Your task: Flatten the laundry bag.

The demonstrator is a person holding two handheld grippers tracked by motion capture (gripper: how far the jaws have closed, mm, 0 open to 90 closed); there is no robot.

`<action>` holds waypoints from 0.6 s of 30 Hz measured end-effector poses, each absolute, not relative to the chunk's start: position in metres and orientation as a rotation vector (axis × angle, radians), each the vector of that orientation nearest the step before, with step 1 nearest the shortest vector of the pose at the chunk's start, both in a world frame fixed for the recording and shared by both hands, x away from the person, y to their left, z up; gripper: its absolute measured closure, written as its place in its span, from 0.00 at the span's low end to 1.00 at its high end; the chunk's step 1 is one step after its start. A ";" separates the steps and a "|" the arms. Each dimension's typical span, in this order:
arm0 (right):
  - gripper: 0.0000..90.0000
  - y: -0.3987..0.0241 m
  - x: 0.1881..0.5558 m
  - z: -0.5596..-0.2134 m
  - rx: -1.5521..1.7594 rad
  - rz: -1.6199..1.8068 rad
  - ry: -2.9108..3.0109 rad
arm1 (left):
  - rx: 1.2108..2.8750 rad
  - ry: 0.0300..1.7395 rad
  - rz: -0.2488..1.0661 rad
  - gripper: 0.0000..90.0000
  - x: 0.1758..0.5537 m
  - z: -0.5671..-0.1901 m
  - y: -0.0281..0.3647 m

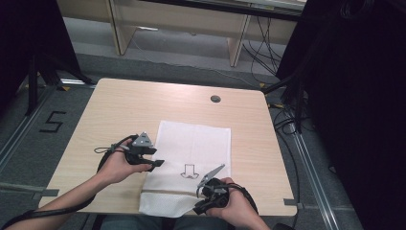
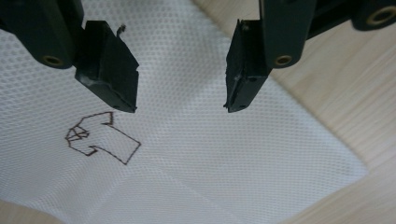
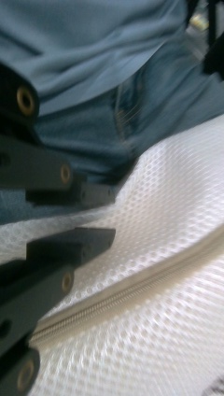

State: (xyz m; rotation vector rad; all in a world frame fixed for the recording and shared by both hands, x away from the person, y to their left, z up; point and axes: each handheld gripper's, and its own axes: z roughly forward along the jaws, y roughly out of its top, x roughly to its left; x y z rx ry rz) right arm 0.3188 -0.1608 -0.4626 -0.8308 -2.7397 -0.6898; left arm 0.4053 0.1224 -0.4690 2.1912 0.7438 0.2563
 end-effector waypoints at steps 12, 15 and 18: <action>0.65 -0.184 0.329 -0.414 -0.954 -0.902 -2.760 | 2.213 0.728 0.260 0.49 0.401 -0.476 0.116; 0.63 -0.185 0.333 -0.410 -0.946 -0.951 -2.754 | 2.228 0.698 0.265 0.49 0.401 -0.478 0.115; 0.63 -0.188 0.337 -0.408 -0.990 -0.963 -2.741 | 2.234 0.698 0.249 0.49 0.400 -0.480 0.113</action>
